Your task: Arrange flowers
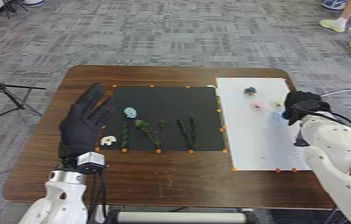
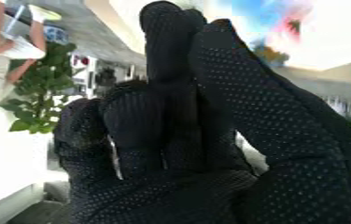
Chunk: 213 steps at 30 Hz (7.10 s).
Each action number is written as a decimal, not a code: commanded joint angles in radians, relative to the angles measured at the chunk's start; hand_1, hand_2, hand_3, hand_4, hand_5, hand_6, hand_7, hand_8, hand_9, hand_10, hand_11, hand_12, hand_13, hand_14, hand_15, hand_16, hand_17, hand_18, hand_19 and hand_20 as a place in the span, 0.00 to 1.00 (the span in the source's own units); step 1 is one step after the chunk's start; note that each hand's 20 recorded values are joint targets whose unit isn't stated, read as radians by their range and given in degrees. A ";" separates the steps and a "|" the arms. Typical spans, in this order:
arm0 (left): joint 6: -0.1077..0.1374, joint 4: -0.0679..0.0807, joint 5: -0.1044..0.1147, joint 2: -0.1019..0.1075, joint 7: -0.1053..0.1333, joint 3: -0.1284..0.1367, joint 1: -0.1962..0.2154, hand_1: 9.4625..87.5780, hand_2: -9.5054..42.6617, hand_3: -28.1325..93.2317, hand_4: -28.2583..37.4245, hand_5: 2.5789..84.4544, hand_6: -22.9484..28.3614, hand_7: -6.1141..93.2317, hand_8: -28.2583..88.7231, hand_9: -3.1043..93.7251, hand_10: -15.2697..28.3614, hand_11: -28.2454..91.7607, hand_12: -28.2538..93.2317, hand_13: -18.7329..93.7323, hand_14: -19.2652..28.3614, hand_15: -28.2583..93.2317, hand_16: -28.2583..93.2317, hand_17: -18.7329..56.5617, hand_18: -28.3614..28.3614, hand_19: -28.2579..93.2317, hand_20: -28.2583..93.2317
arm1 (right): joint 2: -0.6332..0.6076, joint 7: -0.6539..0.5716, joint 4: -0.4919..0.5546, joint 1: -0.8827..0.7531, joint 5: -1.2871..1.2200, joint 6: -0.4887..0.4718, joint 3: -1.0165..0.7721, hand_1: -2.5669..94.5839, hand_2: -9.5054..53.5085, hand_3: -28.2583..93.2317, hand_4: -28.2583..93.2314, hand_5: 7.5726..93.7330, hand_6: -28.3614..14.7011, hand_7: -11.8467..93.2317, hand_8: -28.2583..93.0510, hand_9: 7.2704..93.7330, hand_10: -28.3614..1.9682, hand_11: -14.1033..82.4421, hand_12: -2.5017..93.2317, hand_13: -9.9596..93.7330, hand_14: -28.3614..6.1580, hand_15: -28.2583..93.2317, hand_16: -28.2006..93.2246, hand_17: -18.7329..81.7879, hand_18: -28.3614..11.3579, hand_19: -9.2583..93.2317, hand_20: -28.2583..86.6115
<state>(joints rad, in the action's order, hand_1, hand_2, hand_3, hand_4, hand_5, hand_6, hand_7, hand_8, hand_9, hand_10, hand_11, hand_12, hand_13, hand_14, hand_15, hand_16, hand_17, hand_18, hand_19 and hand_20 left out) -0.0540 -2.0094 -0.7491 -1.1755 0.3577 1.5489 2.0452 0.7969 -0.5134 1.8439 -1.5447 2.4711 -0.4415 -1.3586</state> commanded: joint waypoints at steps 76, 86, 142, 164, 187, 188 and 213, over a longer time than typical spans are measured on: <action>-0.022 0.025 0.000 0.150 0.135 -0.089 -0.272 0.17 0.06 0.80 0.00 0.29 0.49 0.30 0.14 0.27 0.60 0.37 0.36 0.35 0.73 0.35 0.27 0.07 0.87 0.56 0.29 | 0.575 0.387 -0.409 0.476 0.319 0.251 0.684 0.51 0.00 0.86 0.00 0.72 0.69 0.48 0.22 0.86 0.79 0.30 0.49 0.76 0.66 0.89 0.49 0.57 0.25 1.00 0.70; -0.020 0.026 0.002 0.145 0.125 -0.086 -0.266 0.17 0.06 0.80 0.00 0.29 0.49 0.30 0.14 0.27 0.60 0.37 0.36 0.35 0.73 0.35 0.27 0.07 0.87 0.56 0.29 | 0.561 0.398 -0.391 0.466 0.286 0.244 0.666 0.42 0.00 0.88 0.00 0.65 0.69 0.43 0.21 0.72 0.67 0.46 0.34 0.73 0.64 0.90 0.48 0.55 0.24 1.00 0.70; 0.013 -0.002 0.010 0.076 0.080 -0.027 -0.068 0.18 0.06 0.80 0.00 0.29 0.49 0.30 0.14 0.27 0.60 0.37 0.36 0.34 0.73 0.35 0.28 0.07 0.87 0.56 0.29 | 0.075 0.266 -0.256 0.216 0.126 0.448 0.254 0.53 0.00 0.88 0.00 0.77 0.71 0.54 0.23 0.89 0.74 0.39 0.49 0.76 0.66 0.82 0.46 0.54 0.24 0.96 0.68; -0.030 0.054 0.037 0.178 0.112 -0.089 -0.303 0.17 0.06 0.80 0.00 0.29 0.49 0.30 0.14 0.27 0.60 0.37 0.36 0.35 0.73 0.35 0.27 0.07 0.87 0.56 0.29 | 0.388 0.372 -0.227 0.391 0.134 0.521 0.602 0.53 0.00 0.91 0.00 0.79 0.66 0.53 0.25 0.91 0.73 0.39 0.53 0.77 0.66 0.83 0.49 0.55 0.23 0.97 0.69; -0.049 0.061 0.028 0.128 0.094 -0.097 -0.317 0.17 0.06 0.80 0.00 0.29 0.49 0.29 0.14 0.27 0.60 0.37 0.36 0.35 0.73 0.35 0.27 0.07 0.87 0.56 0.29 | 0.406 0.390 -0.300 0.344 0.229 0.543 0.632 0.53 0.00 0.91 0.00 0.79 0.67 0.54 0.24 0.91 0.74 0.38 0.53 0.77 0.67 0.84 0.50 0.54 0.23 0.97 0.69; -0.054 0.061 0.025 0.125 0.091 -0.095 -0.316 0.17 0.07 0.80 0.00 0.29 0.49 0.29 0.14 0.27 0.60 0.37 0.36 0.35 0.73 0.35 0.27 0.07 0.87 0.56 0.29 | 0.408 0.381 -0.293 0.345 0.228 0.532 0.628 0.53 0.00 0.91 0.00 0.79 0.67 0.54 0.24 0.91 0.74 0.38 0.53 0.77 0.67 0.84 0.50 0.54 0.23 0.97 0.69; -0.052 0.069 0.025 0.115 0.091 -0.107 -0.325 0.17 0.06 0.80 0.00 0.29 0.49 0.29 0.14 0.27 0.60 0.37 0.36 0.35 0.73 0.35 0.27 0.07 0.87 0.56 0.29 | 0.443 0.337 -0.343 0.343 0.238 0.653 0.621 0.53 0.00 0.90 0.00 0.78 0.67 0.54 0.23 0.91 0.74 0.39 0.53 0.77 0.65 0.85 0.48 0.55 0.23 0.98 0.70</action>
<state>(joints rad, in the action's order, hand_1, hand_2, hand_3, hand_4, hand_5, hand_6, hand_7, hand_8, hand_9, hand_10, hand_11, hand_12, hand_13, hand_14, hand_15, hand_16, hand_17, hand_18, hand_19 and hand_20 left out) -0.0980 -1.9436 -0.7214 -1.0492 0.4516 1.4465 1.7225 1.2318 -0.1721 1.5020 -1.1983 2.6933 0.1876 -0.7382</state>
